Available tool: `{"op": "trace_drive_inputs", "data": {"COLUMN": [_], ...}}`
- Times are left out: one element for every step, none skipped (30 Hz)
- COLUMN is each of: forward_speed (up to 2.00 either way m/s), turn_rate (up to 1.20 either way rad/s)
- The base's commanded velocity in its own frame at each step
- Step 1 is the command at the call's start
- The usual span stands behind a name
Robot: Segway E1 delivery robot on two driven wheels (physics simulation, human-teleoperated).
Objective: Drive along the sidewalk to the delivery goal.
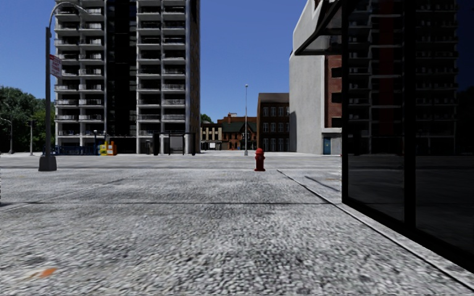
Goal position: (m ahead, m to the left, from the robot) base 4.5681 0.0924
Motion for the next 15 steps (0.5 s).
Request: {"op": "trace_drive_inputs", "data": {"forward_speed": [2.00, 2.00, 2.00, 2.00, 2.00, 2.00, 2.00, 2.00, 2.00, 2.00, 2.00, 2.00, 2.00, 2.00, 2.00], "turn_rate": [0.00, 0.00, 0.00, 0.00, 0.00, 0.00, 0.38, 0.47, 0.50, 0.50, 0.48, 0.31, 0.00, 0.00, 0.00]}}
